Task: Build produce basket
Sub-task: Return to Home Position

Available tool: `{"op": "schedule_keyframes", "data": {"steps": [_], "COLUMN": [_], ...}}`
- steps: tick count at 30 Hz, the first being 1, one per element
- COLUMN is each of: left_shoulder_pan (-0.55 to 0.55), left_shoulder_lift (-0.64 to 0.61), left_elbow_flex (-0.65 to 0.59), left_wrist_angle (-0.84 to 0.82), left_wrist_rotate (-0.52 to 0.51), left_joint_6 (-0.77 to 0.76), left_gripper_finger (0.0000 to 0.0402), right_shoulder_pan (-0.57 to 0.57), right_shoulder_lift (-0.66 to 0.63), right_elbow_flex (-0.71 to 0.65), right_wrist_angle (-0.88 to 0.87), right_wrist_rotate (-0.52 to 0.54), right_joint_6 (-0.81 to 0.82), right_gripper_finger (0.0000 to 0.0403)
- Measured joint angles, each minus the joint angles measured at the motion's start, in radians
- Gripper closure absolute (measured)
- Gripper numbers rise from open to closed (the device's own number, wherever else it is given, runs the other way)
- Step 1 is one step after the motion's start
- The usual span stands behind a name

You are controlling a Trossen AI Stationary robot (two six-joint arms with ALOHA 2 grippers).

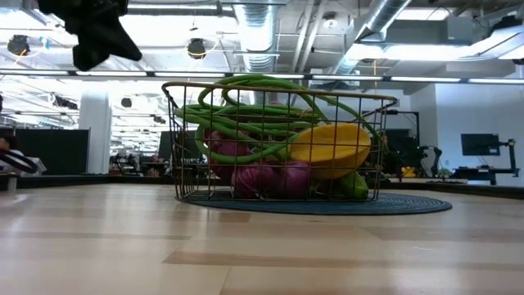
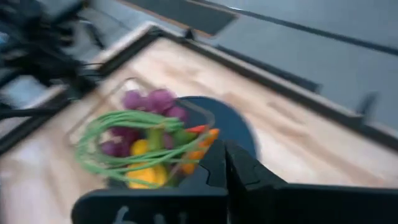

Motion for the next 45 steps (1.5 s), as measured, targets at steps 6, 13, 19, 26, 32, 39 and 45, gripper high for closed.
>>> {"op": "schedule_keyframes", "data": {"steps": [6, 13, 19, 26, 32, 39, 45], "left_shoulder_pan": [-0.155, -0.229, -0.230, -0.174, -0.132, -0.103, -0.055], "left_shoulder_lift": [0.010, -0.003, -0.054, -0.205, -0.394, -0.601, -0.613], "left_elbow_flex": [-0.143, -0.203, -0.298, -0.454, -0.619, -0.717, -0.714], "left_wrist_angle": [0.220, 0.225, 0.351, 0.508, 0.645, 0.750, 0.738], "left_wrist_rotate": [-0.113, -0.155, -0.009, 0.164, 0.241, 0.250, 0.237], "left_joint_6": [-0.060, -0.069, 0.032, 0.083, 0.059, 0.105, 0.199], "left_gripper_finger": [0.0401, 0.0401, 0.0401, 0.0401, 0.0401, 0.0401, 0.0401], "right_shoulder_pan": [0.154, 0.268, 0.343, 0.369, 0.368, 0.368, 0.346], "right_shoulder_lift": [-0.265, -0.531, -0.688, -0.717, -0.679, -0.615, -0.610], "right_elbow_flex": [-0.378, -0.691, -0.887, -0.962, -0.963, -0.963, -1.017], "right_wrist_angle": [0.320, 0.755, 1.138, 1.256, 1.309, 1.507, 1.569], "right_wrist_rotate": [0.061, 0.047, -0.005, -0.006, -0.058, -0.214, -0.214], "right_joint_6": [-0.004, -0.190, -0.413, -0.460, -0.503, -0.765, -0.772], "right_gripper_finger": [0.0401, 0.0402, 0.0402, 0.0402, 0.0402, 0.0402, 0.0402]}}
